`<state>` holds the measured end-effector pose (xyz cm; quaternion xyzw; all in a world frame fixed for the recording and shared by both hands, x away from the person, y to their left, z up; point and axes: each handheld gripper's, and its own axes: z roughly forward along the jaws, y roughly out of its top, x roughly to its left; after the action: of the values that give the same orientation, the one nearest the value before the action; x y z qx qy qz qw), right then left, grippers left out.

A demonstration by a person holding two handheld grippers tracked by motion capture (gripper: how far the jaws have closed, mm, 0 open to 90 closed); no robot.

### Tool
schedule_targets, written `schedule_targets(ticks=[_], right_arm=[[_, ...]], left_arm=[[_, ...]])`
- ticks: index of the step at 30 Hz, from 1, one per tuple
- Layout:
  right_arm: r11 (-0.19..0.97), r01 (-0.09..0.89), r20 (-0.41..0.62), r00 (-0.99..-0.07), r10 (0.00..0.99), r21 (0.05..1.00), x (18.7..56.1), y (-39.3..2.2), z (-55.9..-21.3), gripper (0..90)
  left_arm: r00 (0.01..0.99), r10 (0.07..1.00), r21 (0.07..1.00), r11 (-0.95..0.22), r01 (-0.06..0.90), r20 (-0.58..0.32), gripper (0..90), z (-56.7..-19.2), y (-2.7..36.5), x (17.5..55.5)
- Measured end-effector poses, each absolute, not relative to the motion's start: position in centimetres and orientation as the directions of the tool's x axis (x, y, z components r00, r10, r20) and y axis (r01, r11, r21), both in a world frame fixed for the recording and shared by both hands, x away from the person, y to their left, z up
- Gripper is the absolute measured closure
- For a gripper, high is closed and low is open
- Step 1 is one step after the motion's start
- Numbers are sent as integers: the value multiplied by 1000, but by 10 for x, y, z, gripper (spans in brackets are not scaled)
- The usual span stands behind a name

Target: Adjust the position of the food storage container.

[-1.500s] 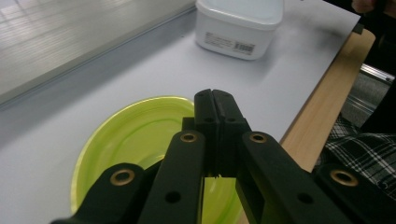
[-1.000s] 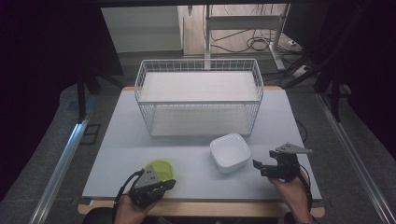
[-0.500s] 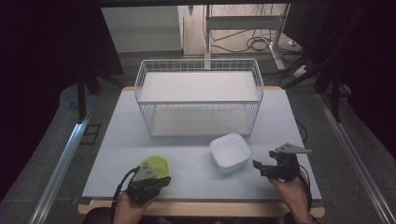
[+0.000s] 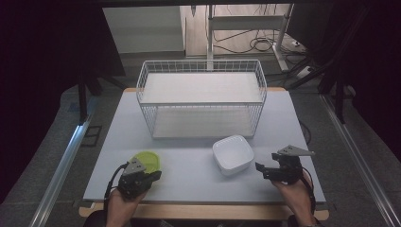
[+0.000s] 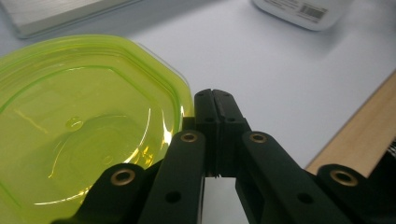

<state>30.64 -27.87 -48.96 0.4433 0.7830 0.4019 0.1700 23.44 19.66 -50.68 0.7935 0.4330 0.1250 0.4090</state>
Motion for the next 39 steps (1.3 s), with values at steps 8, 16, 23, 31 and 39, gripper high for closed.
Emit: schedule_targets(ticks=[8, 16, 23, 31, 39], right_arm=[[284, 553, 87, -550, 831, 783, 306, -279, -489, 205], [285, 553, 91, -555, 827, 783, 306, -278, -489, 224], [278, 554, 99, -555, 826, 785, 306, -278, -488, 224], [273, 558, 105, -551, 828, 784, 306, -278, -485, 355], [297, 542, 85, -572, 816, 786, 311, -279, -478, 697]], left_arm=[[567, 808, 759, -265, 595, -163, 900, -508, 214, 247], [517, 841, 755, -235, 612, -158, 900, -509, 236, 255], [482, 860, 762, -198, 616, -167, 900, -508, 247, 257], [563, 810, 805, -218, 551, -166, 868, -502, 223, 251], [608, 776, 800, -254, 544, -167, 882, -506, 202, 255]])
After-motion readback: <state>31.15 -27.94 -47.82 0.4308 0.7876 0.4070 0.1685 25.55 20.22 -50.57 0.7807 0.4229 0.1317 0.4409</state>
